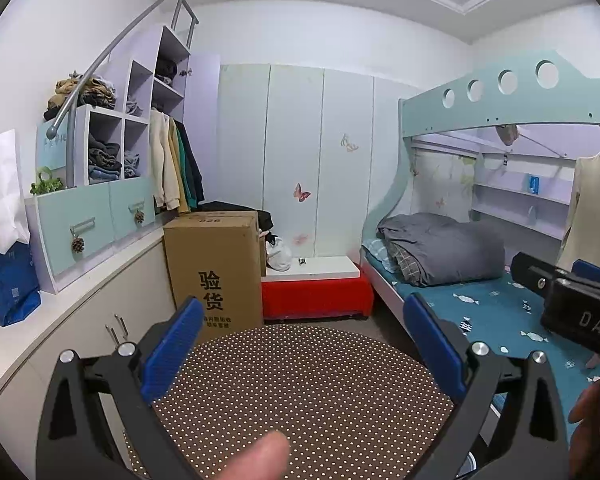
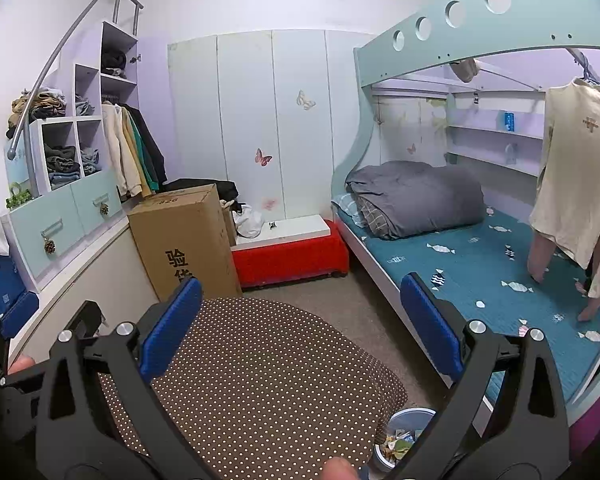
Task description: Collect trash
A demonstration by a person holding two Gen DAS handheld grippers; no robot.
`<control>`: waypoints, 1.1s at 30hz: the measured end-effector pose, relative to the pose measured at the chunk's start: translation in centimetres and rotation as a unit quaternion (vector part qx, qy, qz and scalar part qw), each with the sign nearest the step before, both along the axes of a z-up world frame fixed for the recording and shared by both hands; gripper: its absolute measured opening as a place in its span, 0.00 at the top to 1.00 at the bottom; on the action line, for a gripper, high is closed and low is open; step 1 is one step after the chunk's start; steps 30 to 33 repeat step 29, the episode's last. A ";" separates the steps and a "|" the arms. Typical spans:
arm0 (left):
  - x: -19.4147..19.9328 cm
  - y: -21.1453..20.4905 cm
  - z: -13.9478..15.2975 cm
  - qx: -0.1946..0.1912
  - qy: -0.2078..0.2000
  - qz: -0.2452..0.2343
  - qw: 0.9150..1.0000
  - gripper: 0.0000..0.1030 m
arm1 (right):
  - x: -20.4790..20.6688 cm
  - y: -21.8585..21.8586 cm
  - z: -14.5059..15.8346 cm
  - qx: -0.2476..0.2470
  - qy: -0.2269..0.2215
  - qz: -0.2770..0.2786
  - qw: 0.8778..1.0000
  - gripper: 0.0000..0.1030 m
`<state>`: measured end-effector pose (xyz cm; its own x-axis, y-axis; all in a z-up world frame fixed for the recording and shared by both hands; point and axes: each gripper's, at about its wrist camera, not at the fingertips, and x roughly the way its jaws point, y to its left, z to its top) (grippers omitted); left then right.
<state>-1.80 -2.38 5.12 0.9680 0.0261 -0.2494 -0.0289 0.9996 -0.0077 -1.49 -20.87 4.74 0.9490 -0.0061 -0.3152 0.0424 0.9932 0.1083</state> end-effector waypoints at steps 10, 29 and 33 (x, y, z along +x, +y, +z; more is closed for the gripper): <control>-0.2 -0.2 0.0 -0.008 -0.002 0.001 1.000 0.05 | 0.2 0.0 0.1 0.006 -0.001 0.000 1.000 0.06; 0.7 -0.7 -0.6 -0.011 0.017 -0.001 1.000 0.05 | 0.5 0.5 -0.5 0.012 0.003 -0.002 1.000 0.06; 0.7 -0.7 -0.6 -0.011 0.017 -0.001 1.000 0.05 | 0.5 0.5 -0.5 0.012 0.003 -0.002 1.000 0.06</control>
